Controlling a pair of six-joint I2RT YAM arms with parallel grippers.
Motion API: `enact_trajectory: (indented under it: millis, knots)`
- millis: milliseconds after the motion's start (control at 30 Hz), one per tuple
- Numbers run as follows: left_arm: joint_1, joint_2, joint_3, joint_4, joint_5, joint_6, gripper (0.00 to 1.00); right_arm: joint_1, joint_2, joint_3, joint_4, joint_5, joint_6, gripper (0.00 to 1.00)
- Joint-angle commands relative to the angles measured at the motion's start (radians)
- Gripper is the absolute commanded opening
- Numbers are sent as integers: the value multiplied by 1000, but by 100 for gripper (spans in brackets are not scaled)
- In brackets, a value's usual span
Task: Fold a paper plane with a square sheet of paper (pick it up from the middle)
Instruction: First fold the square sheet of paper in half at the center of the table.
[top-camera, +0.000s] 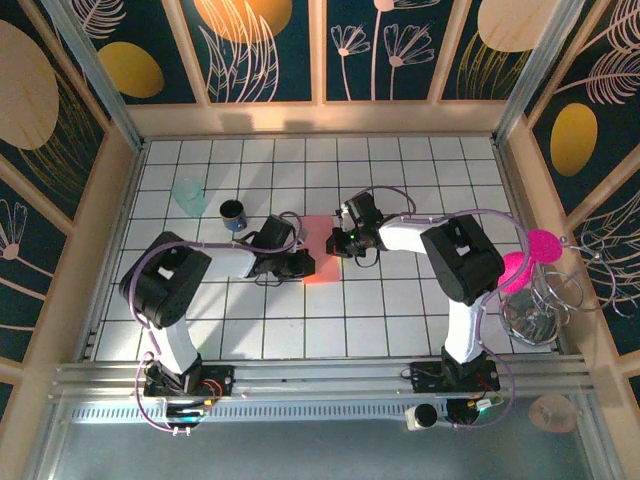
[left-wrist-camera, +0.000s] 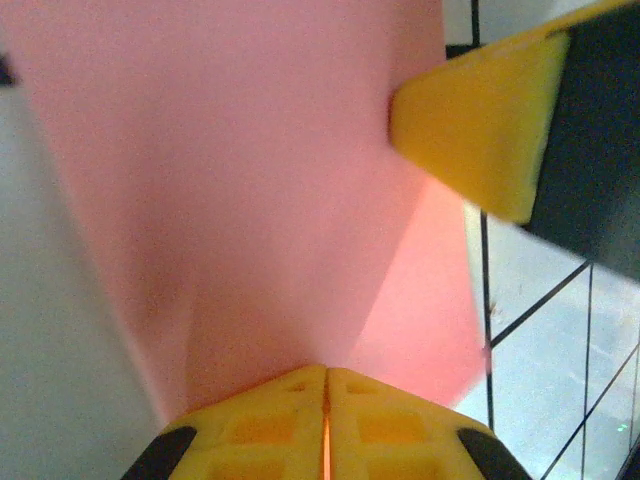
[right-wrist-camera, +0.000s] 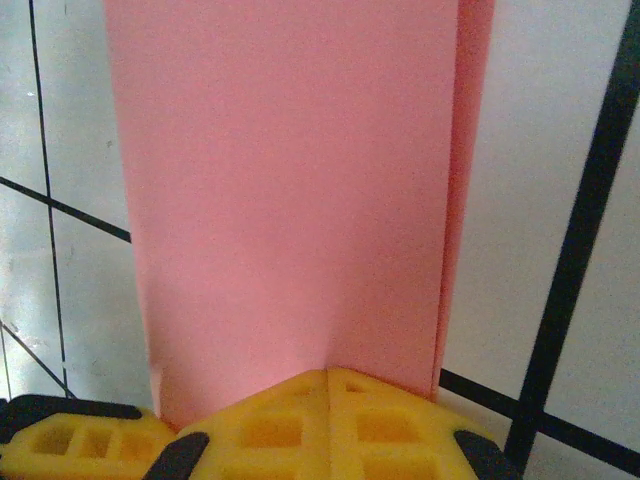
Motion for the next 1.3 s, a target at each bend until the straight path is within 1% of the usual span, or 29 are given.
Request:
enact_trajectory:
  millis: [0,67,100,200,300,367,467,600,667,767,1000,1133,1267]
  knots:
    - [9,-37,-95,-180,-69,25,11,-17,100,-74,-136,157,12,0]
    - [9,-61,-108,-189,-72,25,11,-30,100,-79,-133,159,15,0]
    - [9,-102,-109,-196,-72,26,11,-44,100,-80,-132,160,16,0]
    - [9,-163,-89,-206,-59,37,11,-44,101,-82,-127,161,18,0]
    - [-2,-214,-67,-177,-22,60,11,-44,103,-84,-122,160,22,0]
    - [-8,-229,-50,-150,-23,55,11,-44,105,-86,-116,159,25,0]
    - [-7,-194,-22,-83,-40,11,10,-45,109,-85,-109,154,30,0]
    - [-9,-92,35,-22,-39,-42,9,-43,113,-84,-105,152,35,0]
    - [-19,-37,57,-15,-31,-41,9,-43,114,-85,-107,154,37,0]
    - [-36,-3,61,-40,-37,-18,9,-43,116,-81,-107,155,36,0]
    - [-37,-14,-56,-121,-69,20,8,-45,137,-81,-101,160,43,0]
    - [-37,-62,-139,-156,-86,19,8,-49,144,-88,-94,169,46,0]
    - [-38,-148,-201,-155,-86,-1,8,-50,146,-98,-76,159,53,0]
